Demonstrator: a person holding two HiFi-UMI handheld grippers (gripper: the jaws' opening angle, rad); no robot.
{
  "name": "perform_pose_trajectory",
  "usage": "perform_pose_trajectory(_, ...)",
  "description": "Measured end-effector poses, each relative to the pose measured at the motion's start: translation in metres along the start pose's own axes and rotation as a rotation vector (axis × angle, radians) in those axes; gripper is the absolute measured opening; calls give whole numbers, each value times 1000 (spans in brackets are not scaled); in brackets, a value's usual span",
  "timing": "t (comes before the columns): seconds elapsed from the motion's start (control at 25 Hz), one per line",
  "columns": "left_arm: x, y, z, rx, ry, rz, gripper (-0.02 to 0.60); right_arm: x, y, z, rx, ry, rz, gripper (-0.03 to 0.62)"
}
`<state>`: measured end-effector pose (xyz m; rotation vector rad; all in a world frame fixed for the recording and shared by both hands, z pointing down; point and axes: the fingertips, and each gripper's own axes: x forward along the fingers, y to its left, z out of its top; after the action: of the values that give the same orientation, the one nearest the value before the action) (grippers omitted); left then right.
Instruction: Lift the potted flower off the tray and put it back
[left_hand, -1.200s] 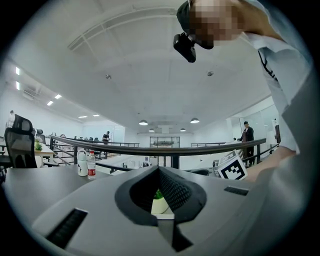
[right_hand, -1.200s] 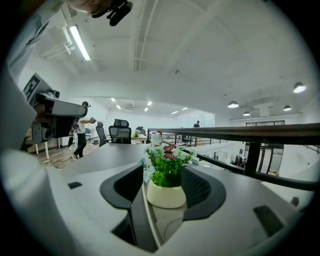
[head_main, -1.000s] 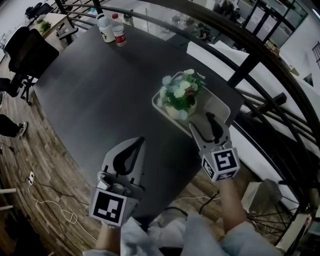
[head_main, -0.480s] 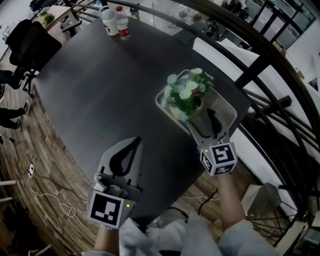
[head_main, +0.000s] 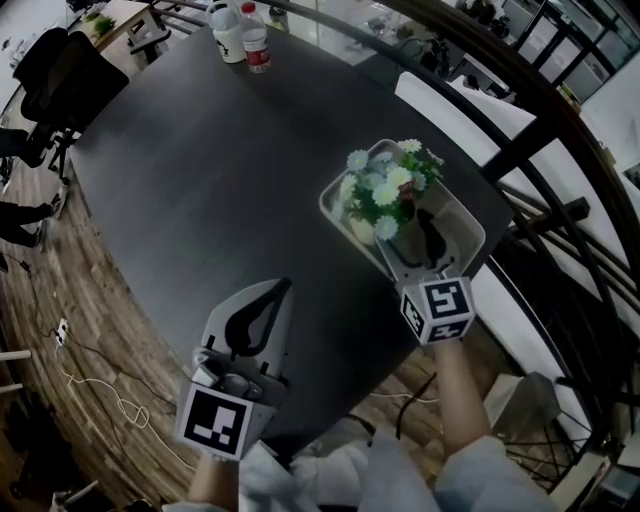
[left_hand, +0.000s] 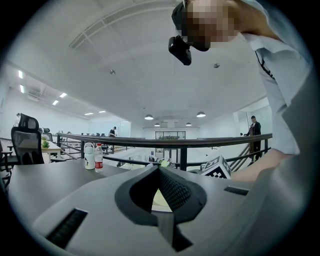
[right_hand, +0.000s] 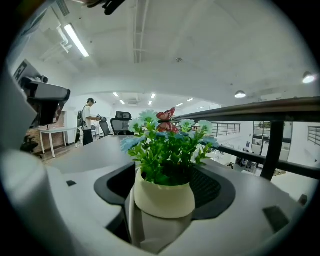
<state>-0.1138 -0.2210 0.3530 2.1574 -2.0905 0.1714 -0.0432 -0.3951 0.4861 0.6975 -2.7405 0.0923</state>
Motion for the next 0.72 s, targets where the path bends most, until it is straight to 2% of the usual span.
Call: perform_pose_trajectory(0.72,5,5,-7,-22,3,-1,-2,26,-8,15,23,-62,-12,338)
